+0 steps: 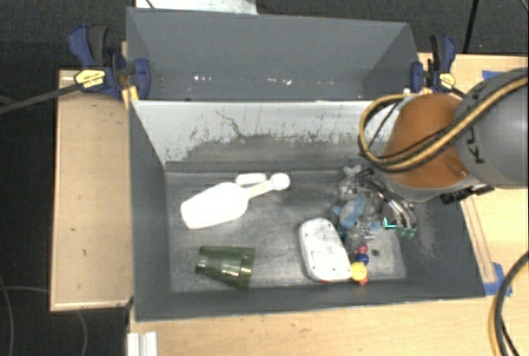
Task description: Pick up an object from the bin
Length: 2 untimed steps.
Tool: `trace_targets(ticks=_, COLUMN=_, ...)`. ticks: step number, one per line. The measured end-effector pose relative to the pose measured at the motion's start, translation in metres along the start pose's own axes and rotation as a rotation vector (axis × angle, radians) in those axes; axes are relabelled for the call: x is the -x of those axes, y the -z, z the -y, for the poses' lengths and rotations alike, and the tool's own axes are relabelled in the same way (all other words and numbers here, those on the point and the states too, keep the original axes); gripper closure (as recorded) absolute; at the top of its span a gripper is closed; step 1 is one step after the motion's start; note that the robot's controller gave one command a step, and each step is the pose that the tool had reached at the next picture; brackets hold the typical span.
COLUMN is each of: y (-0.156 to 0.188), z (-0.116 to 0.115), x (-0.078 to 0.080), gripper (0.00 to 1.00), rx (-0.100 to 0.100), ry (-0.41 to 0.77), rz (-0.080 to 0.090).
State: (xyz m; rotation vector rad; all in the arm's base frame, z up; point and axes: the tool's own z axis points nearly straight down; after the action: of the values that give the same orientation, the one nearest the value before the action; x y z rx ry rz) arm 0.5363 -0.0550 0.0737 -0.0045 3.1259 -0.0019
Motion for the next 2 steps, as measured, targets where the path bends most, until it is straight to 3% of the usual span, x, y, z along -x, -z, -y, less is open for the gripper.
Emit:
trace_targets(ticks=1, y=-0.0003, z=-0.0002, x=-0.0008, gripper=1.0, rx=0.0, ry=0.001, rz=-0.003)
trace_targets(ticks=2, y=-0.0008, z=-0.0005, x=-0.0014, gripper=0.0, rx=0.001, ry=0.002, rz=-0.005)
